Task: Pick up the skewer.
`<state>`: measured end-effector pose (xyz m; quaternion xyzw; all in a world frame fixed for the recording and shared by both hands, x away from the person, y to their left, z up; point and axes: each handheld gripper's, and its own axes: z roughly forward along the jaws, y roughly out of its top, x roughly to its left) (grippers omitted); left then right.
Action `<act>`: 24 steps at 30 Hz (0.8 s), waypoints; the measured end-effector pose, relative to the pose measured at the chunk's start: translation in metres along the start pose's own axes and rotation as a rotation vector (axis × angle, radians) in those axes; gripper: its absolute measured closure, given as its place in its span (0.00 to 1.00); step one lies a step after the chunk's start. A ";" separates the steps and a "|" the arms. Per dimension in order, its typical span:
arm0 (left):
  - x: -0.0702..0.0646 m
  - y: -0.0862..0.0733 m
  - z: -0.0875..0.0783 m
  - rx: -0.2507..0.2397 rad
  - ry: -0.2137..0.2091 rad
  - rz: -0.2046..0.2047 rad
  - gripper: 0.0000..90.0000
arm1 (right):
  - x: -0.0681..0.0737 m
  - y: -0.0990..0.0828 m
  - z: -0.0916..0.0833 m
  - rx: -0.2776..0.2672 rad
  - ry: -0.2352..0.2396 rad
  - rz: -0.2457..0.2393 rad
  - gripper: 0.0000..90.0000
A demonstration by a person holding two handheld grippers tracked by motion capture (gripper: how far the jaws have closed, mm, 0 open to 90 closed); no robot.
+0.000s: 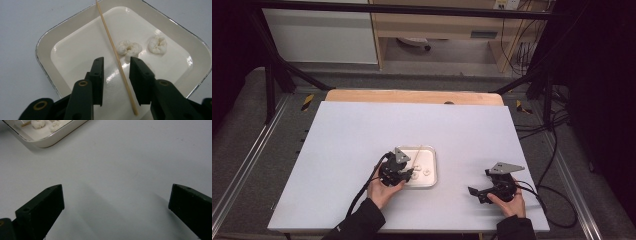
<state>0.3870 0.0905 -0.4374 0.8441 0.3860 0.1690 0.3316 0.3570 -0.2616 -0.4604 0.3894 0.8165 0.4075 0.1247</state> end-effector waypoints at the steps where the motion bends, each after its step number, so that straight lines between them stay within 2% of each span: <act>1: 0.000 0.000 0.000 0.000 0.000 0.000 0.76 | 0.000 0.000 0.000 0.001 0.000 0.000 0.01; 9: -0.005 -0.001 0.003 0.007 -0.005 -0.010 0.88 | 0.000 0.000 0.000 0.001 0.001 0.001 0.01; 16: -0.009 -0.003 0.006 0.006 0.018 -0.024 0.94 | 0.000 0.000 0.000 0.002 0.002 0.001 0.01; 24: -0.010 -0.006 0.006 -0.018 0.030 -0.055 0.95 | 0.000 0.000 0.000 0.003 0.002 0.001 0.01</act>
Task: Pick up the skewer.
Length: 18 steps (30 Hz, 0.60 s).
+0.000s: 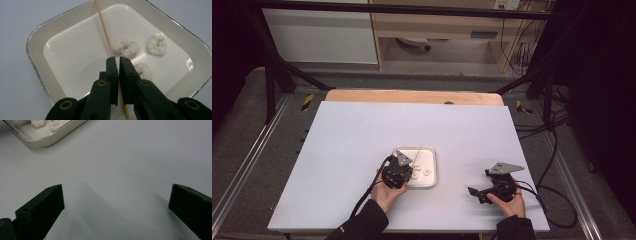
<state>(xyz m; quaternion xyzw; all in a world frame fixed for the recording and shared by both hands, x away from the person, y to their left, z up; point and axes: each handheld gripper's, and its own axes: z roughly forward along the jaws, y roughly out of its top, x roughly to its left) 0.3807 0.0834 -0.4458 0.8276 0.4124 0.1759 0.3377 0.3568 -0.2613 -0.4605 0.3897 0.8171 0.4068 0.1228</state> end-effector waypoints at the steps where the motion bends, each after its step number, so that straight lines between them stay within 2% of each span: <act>1: 0.000 0.000 0.000 -0.003 0.000 -0.004 0.95 | 0.000 0.000 0.000 0.000 0.000 0.000 0.01; 9: 0.002 -0.002 -0.001 -0.011 0.004 -0.043 0.97 | 0.000 0.000 0.001 -0.001 0.002 -0.002 0.01; 18: 0.006 -0.004 -0.003 -0.021 0.011 -0.067 0.98 | 0.000 0.000 0.001 0.004 0.002 -0.002 0.01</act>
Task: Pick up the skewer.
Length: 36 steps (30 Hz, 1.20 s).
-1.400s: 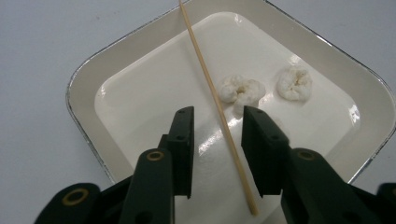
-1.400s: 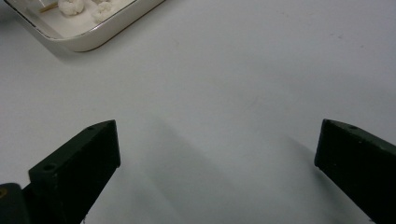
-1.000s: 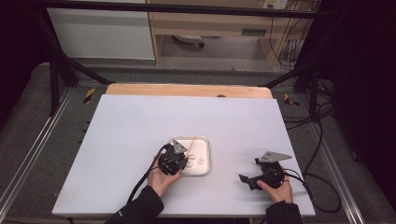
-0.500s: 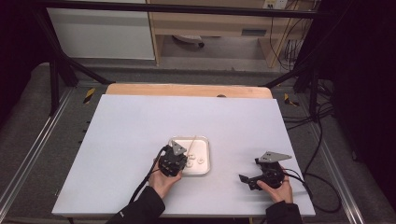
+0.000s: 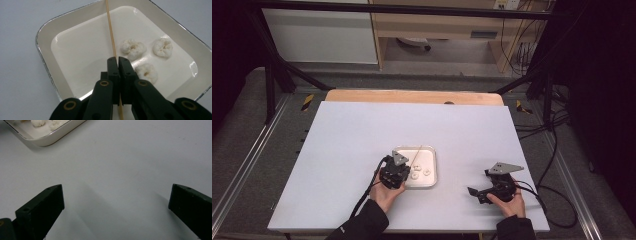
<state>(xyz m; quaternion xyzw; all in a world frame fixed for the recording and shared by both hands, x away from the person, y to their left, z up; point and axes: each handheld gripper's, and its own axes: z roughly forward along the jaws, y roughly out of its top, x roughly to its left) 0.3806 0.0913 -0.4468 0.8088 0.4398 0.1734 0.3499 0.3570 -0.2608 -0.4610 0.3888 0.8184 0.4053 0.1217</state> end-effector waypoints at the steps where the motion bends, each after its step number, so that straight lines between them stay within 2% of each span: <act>1: 0.000 0.000 0.000 0.000 0.000 0.000 0.98 | 0.000 0.000 0.000 0.000 0.000 0.000 0.01; 13: 0.004 0.000 -0.009 -0.033 -0.012 0.007 0.98 | 0.000 0.000 0.000 -0.003 -0.001 -0.002 0.01; 21: 0.008 0.000 -0.023 -0.062 -0.028 0.022 0.98 | 0.000 0.000 0.000 -0.004 -0.001 -0.006 0.01; 31: 0.015 -0.002 -0.038 -0.073 -0.080 0.085 0.98 | 0.003 0.002 0.000 -0.005 -0.010 -0.028 0.01; 32: 0.015 -0.002 -0.039 -0.075 -0.103 0.095 0.98 | 0.003 0.002 0.000 -0.005 -0.008 -0.029 0.01; 36: 0.015 -0.001 -0.041 -0.073 -0.126 0.120 0.98 | 0.004 0.004 -0.001 -0.011 -0.013 -0.042 0.01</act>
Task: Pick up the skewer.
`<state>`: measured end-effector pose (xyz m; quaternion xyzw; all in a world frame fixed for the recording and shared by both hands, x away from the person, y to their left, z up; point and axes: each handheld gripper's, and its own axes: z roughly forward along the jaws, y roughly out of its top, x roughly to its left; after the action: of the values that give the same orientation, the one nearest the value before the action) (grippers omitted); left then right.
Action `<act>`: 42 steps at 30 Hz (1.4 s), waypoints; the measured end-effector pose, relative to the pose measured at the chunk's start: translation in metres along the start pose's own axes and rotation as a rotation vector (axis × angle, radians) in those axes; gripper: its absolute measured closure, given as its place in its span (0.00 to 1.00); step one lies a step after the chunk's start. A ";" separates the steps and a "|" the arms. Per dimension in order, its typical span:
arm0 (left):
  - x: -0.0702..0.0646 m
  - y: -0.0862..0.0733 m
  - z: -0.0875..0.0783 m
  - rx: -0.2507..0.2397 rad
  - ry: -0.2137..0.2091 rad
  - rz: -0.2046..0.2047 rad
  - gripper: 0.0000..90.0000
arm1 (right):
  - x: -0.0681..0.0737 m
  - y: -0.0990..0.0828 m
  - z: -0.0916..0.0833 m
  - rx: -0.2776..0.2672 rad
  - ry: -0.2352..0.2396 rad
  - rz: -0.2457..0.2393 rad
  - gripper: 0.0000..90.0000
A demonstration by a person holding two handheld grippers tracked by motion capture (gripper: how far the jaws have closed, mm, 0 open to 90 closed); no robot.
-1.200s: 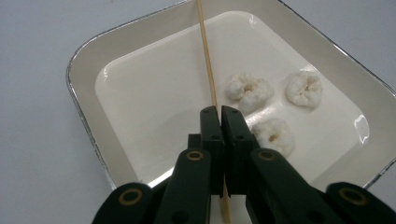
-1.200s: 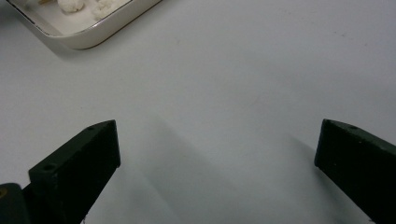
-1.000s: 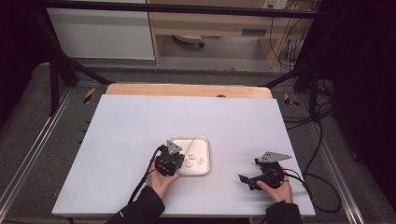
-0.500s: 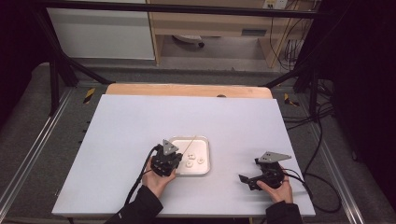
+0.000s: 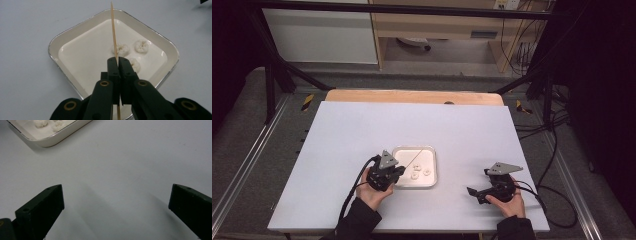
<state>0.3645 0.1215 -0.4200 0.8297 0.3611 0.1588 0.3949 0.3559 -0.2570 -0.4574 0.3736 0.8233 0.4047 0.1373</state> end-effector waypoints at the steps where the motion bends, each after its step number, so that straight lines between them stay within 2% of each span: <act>1: 0.000 0.000 0.000 0.001 -0.008 0.003 0.98 | 0.000 0.001 0.000 0.000 -0.006 -0.003 0.01; 3: -0.001 0.000 0.000 0.005 -0.028 0.009 0.98 | 0.002 0.002 0.000 -0.001 -0.006 0.002 0.01; 7: -0.003 0.002 0.000 0.010 -0.053 0.029 0.98 | 0.006 0.005 0.001 0.004 -0.011 -0.018 0.01; 9: -0.004 0.003 0.000 0.012 -0.063 0.037 0.98 | 0.010 0.008 0.004 0.023 -0.030 -0.042 0.01; 17: -0.011 0.011 -0.005 0.018 -0.109 0.084 0.98 | 0.021 0.017 0.004 0.027 -0.034 -0.098 0.01; 24: -0.018 0.016 -0.004 0.054 -0.147 0.139 0.98 | 0.038 0.031 0.004 0.025 -0.038 -0.191 0.02; 25: -0.019 0.016 -0.003 0.063 -0.150 0.148 0.98 | 0.038 0.031 0.004 0.025 -0.038 -0.191 0.02; 26: -0.019 0.017 -0.002 0.066 -0.153 0.150 0.98 | 0.043 0.034 0.005 0.034 -0.041 -0.220 0.03; 27: -0.019 0.018 -0.002 0.072 -0.160 0.155 0.98 | 0.043 0.034 0.005 0.034 -0.041 -0.220 0.03; 28: -0.020 0.019 -0.001 0.077 -0.163 0.160 0.98 | 0.048 0.037 0.006 0.047 -0.046 -0.251 0.03; 31: -0.022 0.023 0.001 0.095 -0.174 0.183 0.98 | 0.053 0.040 0.006 0.057 -0.051 -0.273 0.03; 33: -0.024 0.027 0.002 0.106 -0.176 0.203 0.98 | 0.058 0.045 0.007 0.059 -0.060 -0.321 0.04; 34: -0.025 0.028 0.003 0.110 -0.177 0.208 0.98 | 0.058 0.045 0.007 0.059 -0.060 -0.321 0.04; 37: -0.028 0.033 0.005 0.124 -0.179 0.228 0.98 | 0.064 0.050 0.007 0.065 -0.074 -0.369 0.05; 38: -0.029 0.034 0.006 0.126 -0.182 0.231 0.98 | 0.067 0.052 0.007 0.069 -0.083 -0.407 0.06; 39: -0.030 0.035 0.007 0.130 -0.186 0.236 0.98 | 0.067 0.052 0.007 0.069 -0.083 -0.407 0.06; 42: -0.034 0.039 0.010 0.142 -0.197 0.256 0.98 | 0.071 0.057 0.008 0.073 -0.100 -0.450 0.08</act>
<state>0.3650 0.0746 -0.3958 0.9064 0.2223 0.1000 0.3450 0.3402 -0.1787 -0.4135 0.2052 0.8921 0.3146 0.2511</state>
